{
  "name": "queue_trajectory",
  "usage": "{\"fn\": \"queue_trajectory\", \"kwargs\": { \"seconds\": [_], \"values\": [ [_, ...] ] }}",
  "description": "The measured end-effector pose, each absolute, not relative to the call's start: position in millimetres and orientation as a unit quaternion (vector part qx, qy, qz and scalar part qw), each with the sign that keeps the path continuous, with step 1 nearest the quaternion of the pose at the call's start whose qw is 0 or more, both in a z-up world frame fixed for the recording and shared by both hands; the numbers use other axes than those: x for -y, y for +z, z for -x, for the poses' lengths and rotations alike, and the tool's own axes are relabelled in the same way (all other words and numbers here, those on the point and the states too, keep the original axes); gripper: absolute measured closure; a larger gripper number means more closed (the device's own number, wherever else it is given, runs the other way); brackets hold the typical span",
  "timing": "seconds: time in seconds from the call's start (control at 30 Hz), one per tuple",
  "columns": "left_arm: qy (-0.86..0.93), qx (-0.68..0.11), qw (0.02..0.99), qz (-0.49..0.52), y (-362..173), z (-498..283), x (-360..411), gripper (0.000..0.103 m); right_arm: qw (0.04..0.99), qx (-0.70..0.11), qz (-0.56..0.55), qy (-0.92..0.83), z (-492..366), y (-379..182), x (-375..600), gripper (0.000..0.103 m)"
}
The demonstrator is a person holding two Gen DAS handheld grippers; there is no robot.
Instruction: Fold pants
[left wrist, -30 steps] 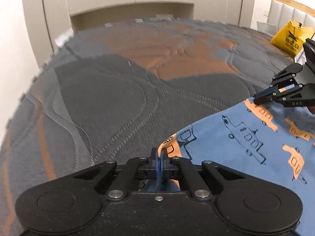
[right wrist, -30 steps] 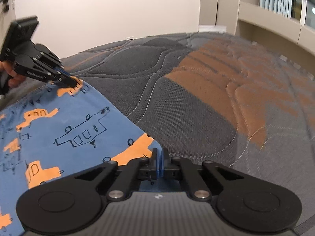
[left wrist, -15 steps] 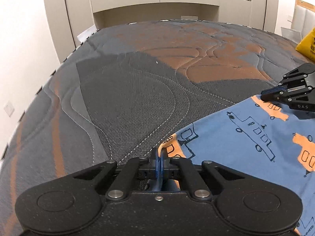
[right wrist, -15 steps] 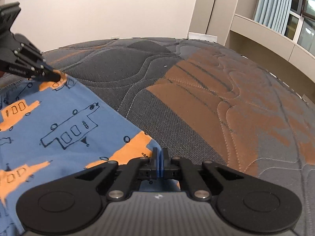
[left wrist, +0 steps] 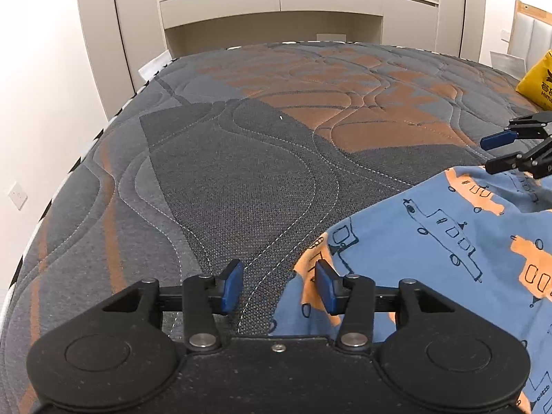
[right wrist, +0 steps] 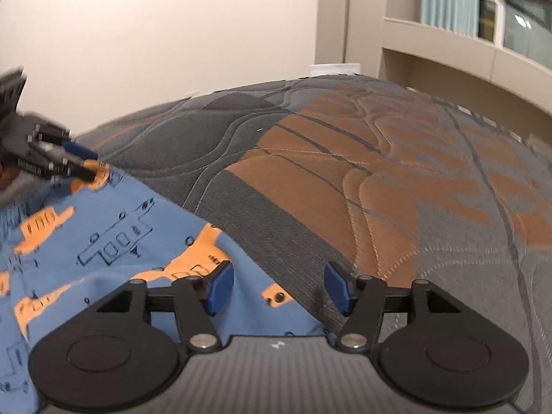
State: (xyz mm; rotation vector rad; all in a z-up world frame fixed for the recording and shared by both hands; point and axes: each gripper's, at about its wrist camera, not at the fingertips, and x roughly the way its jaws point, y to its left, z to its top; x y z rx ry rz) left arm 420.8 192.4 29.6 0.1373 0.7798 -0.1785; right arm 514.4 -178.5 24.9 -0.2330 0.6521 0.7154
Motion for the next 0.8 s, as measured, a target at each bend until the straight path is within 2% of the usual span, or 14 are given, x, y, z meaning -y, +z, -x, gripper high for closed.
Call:
{"fn": "queue_trajectory", "kwargs": {
  "seconds": [0.1,0.17,0.23,0.27,0.3,0.33,0.43,0.8],
  "values": [
    [-0.092,-0.390,0.914,-0.059,26.3,-423.7,-193.7,0.059,0.872,-0.323,0.095,0.356,-520.9,20.9,179.0,0.039],
    [-0.098,-0.393,0.913,-0.056,24.2,-423.4,-193.2,0.070,0.862,-0.333,0.104,0.368,-521.7,16.8,171.0,0.043],
    [-0.105,-0.395,0.911,-0.056,23.6,-422.9,-191.2,0.088,0.858,-0.335,0.120,0.370,-518.5,12.8,160.8,0.069],
    [-0.109,-0.395,0.911,-0.058,23.9,-422.2,-189.3,0.092,0.858,-0.332,0.124,0.371,-515.1,12.3,157.4,0.075],
    [-0.110,-0.394,0.910,-0.061,24.2,-421.5,-187.3,0.097,0.857,-0.330,0.126,0.375,-512.6,13.2,154.6,0.088],
    [-0.110,-0.393,0.911,-0.067,24.7,-420.5,-184.7,0.099,0.856,-0.330,0.128,0.377,-510.2,13.9,152.1,0.094],
    [-0.104,-0.389,0.913,-0.067,26.2,-418.0,-181.7,0.100,0.858,-0.322,0.155,0.369,-500.4,17.3,144.1,0.099],
    [-0.092,-0.333,0.936,-0.067,56.9,-383.2,-178.7,0.101,0.889,-0.241,0.214,0.326,-443.6,49.5,138.2,0.100]
  ]
}}
